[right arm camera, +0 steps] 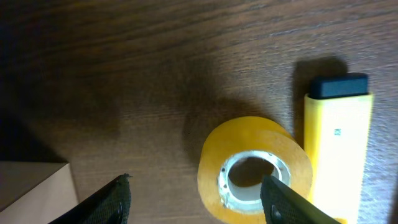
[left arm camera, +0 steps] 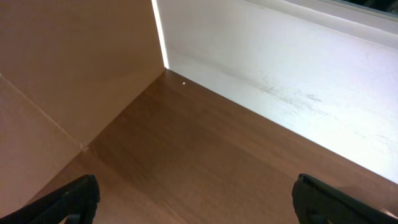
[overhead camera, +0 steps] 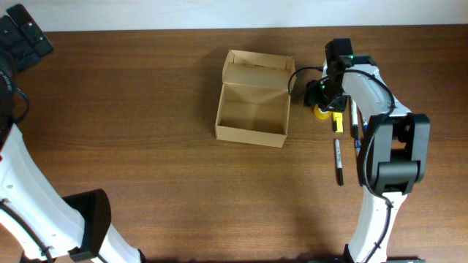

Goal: Pack container
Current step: 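Reach the right gripper to the clear tape roll and grasp it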

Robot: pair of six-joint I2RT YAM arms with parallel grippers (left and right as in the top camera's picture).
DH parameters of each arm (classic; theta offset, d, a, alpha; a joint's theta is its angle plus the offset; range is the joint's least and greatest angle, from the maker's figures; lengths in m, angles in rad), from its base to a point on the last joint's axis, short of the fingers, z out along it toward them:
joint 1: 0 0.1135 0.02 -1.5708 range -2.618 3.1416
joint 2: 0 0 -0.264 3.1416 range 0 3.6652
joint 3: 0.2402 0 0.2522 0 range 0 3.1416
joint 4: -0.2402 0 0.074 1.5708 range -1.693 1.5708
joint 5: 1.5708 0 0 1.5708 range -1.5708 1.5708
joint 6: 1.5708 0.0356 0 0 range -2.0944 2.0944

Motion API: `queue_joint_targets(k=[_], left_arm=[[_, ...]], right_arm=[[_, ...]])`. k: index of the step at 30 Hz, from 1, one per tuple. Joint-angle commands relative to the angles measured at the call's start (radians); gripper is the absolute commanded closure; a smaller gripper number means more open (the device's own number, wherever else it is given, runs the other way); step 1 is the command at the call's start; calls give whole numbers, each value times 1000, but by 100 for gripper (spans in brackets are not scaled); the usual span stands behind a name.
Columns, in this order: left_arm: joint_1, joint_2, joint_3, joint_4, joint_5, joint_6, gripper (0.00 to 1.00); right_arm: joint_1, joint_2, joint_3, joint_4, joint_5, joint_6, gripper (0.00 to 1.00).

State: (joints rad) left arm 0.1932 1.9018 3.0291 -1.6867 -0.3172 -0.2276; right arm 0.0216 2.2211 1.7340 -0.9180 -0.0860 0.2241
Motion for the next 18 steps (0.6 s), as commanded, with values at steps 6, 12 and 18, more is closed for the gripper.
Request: queue_joint_targets(k=[6, 12, 18], left_arm=[[7, 7, -2, 0, 7, 9, 0], [7, 7, -2, 0, 7, 9, 0], [7, 7, -2, 0, 7, 9, 0]], right_arm=[[5, 25, 21, 10, 16, -6, 33], [5, 40, 21, 11, 16, -6, 39], [5, 76, 21, -3, 19, -6, 41]])
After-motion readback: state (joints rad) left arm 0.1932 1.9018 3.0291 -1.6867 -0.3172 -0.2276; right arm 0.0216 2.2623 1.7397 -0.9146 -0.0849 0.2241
